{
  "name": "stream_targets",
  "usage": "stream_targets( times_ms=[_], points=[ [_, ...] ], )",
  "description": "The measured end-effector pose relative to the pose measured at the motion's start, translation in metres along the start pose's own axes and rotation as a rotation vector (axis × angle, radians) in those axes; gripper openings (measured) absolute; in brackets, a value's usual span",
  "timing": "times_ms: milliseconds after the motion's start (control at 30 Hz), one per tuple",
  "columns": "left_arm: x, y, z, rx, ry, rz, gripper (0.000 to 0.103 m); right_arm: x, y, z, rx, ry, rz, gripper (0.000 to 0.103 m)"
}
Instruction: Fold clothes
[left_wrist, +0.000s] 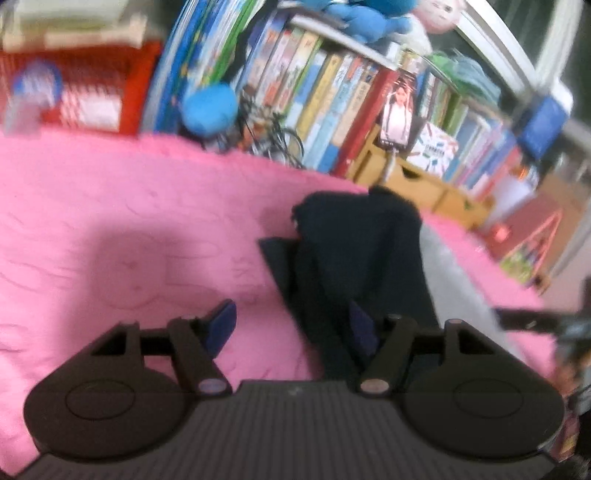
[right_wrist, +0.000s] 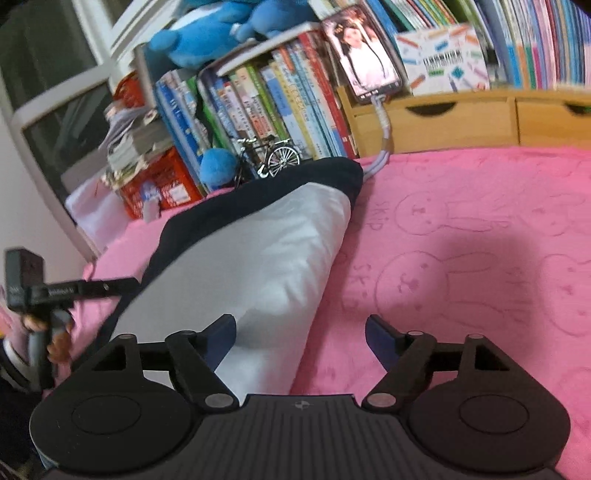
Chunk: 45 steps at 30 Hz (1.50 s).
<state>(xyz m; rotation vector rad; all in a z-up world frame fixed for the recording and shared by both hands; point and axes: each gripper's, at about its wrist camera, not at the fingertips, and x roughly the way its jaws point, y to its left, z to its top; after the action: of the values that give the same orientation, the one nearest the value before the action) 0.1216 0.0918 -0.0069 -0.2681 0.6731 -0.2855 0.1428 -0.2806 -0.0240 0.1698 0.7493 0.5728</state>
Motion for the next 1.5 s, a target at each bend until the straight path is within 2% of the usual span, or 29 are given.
stream_targets(
  times_ms=[67,333,567,667,733,833,1033,1100,1500],
  points=[
    [-0.014,-0.015,-0.011,0.059,-0.017,0.033,0.07,-0.012,0.011,-0.011,-0.06,0.004,-0.024,0.082],
    [-0.053,-0.042,-0.059,0.147,-0.04,0.085,0.074,-0.05,0.058,-0.061,-0.263,-0.004,-0.072,0.091],
    [-0.083,-0.059,-0.082,0.302,-0.092,0.087,0.079,-0.047,0.086,-0.106,-0.46,0.028,-0.172,0.102],
    [-0.093,-0.064,-0.082,0.346,-0.104,0.003,0.087,-0.047,0.085,-0.108,-0.45,-0.001,-0.178,0.103],
    [-0.096,-0.07,-0.082,0.383,-0.104,-0.024,0.092,-0.044,0.082,-0.107,-0.432,-0.007,-0.182,0.103],
    [-0.082,-0.077,-0.085,0.434,-0.067,0.025,0.093,-0.039,0.077,-0.106,-0.417,-0.017,-0.172,0.103],
    [-0.044,-0.073,-0.086,0.398,0.019,0.044,0.093,-0.033,0.066,-0.1,-0.367,0.005,-0.125,0.103],
    [-0.039,-0.069,-0.091,0.374,0.012,0.044,0.098,-0.033,0.064,-0.099,-0.355,0.011,-0.115,0.103],
    [-0.04,-0.069,-0.093,0.367,0.013,0.062,0.103,-0.032,0.066,-0.101,-0.345,0.007,-0.124,0.103]
  ],
)
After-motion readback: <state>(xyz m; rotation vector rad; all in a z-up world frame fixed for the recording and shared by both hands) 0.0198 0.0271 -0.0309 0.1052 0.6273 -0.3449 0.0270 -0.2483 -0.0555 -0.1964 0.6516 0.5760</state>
